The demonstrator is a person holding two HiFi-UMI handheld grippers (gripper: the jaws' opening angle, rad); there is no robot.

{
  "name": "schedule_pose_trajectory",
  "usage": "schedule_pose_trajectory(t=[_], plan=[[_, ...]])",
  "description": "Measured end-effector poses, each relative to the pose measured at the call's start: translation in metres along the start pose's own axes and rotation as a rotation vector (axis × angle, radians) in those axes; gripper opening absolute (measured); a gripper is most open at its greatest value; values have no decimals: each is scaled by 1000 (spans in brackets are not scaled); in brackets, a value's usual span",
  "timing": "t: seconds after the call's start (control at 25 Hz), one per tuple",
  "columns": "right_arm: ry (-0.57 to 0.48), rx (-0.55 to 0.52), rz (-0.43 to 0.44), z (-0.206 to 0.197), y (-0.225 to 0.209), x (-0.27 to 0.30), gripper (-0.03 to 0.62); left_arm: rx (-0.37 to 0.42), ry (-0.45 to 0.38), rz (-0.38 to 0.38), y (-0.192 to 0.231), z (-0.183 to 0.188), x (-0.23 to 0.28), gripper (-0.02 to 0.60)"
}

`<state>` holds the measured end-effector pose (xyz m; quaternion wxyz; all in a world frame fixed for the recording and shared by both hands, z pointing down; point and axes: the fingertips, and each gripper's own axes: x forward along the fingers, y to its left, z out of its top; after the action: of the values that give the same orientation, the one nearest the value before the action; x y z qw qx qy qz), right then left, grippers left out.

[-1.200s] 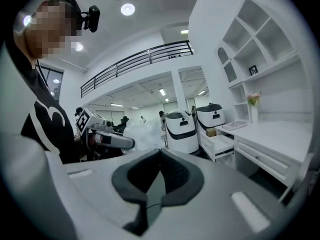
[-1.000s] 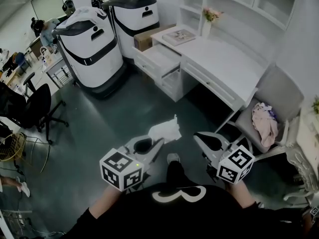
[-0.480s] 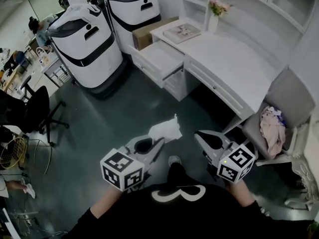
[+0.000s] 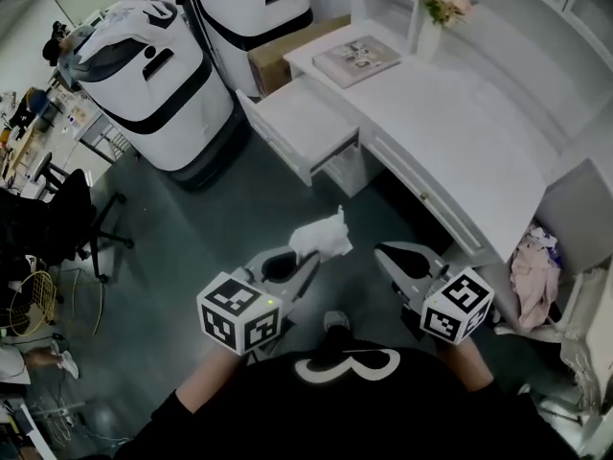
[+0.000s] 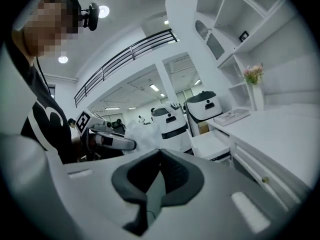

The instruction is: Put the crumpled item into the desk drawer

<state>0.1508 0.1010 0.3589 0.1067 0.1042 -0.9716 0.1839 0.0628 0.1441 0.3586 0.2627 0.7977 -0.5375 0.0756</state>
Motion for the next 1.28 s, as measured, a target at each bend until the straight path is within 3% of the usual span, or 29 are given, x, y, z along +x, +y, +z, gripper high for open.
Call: schedule_pose_trajectory(t=[0.24,0.76,1.28], plan=[[1,-31,10,27,-44,22,2,15,5,15,26,29,38,48],[-8,-73,2,54,-82,71,2,13,-23,24,84,54,59,48],[0,-14,-91,115,-175,175,2,28,58,-39,212,127,134,48]])
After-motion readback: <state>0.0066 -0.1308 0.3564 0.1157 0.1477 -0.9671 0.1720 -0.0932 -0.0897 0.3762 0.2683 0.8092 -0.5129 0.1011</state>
